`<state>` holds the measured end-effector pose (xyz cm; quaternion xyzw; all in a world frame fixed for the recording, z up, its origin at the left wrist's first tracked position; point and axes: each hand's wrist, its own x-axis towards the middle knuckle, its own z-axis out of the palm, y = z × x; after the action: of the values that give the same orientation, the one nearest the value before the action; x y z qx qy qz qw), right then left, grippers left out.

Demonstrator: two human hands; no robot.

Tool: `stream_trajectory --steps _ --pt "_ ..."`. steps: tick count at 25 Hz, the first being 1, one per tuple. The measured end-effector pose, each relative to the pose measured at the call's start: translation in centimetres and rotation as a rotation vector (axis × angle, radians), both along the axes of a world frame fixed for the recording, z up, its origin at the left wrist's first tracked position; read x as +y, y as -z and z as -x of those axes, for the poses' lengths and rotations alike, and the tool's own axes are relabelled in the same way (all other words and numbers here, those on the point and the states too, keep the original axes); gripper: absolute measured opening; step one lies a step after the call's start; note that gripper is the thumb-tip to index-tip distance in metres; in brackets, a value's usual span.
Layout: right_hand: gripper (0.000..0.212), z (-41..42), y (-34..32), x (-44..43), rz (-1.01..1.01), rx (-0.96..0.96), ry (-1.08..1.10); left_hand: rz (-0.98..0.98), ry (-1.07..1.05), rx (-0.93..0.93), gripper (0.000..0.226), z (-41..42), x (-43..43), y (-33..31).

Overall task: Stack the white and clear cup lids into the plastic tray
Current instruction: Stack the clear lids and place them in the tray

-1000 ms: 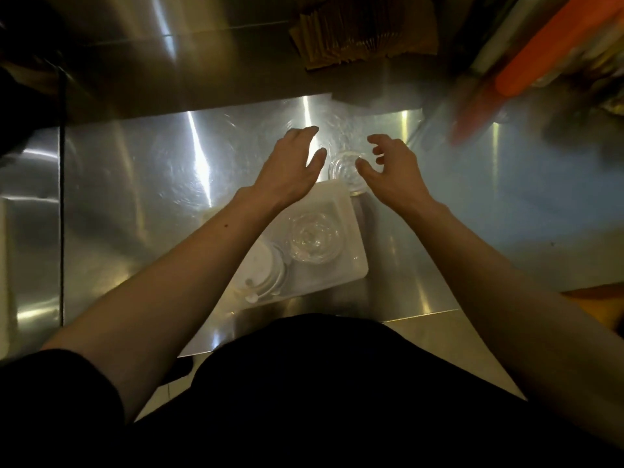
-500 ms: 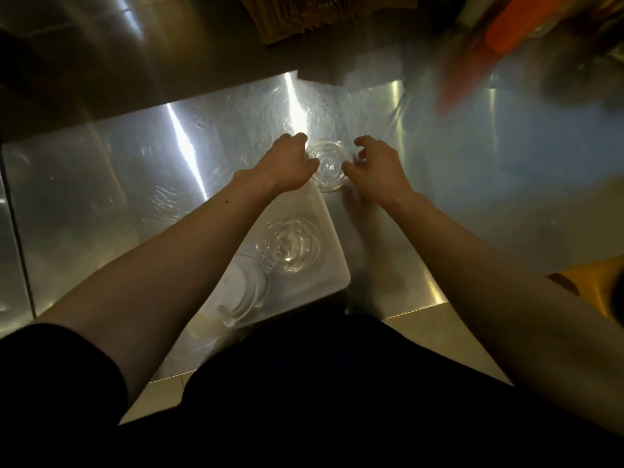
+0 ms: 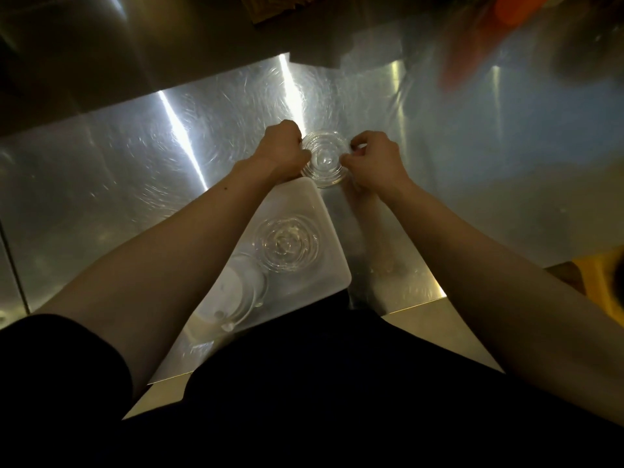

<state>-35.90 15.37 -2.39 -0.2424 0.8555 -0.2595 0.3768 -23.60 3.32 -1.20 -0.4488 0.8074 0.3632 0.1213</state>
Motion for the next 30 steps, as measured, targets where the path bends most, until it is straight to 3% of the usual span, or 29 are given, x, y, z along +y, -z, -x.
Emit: stream_trajectory --steps 6,11,17,21,30 --pt "0.016 -0.3 0.1 -0.4 -0.011 -0.142 0.143 -0.028 -0.113 0.012 0.016 -0.1 -0.2 0.3" --pt "0.026 -0.8 0.0 -0.3 0.005 -0.159 0.19 -0.034 -0.167 0.06 0.016 -0.7 0.2 0.1" --pt "0.016 -1.3 -0.3 -0.5 0.029 -0.176 0.234 -0.055 -0.273 0.129 0.021 -0.8 0.5 0.0" --pt "0.029 -1.5 -0.3 -0.4 0.12 -0.247 0.364 -0.09 -0.346 0.179 0.027 -0.9 0.1 -0.2" --pt "0.02 -1.4 -2.4 -1.0 0.308 -0.109 0.328 -0.03 -0.464 0.379 0.03 -1.4 -0.7 -3.1"
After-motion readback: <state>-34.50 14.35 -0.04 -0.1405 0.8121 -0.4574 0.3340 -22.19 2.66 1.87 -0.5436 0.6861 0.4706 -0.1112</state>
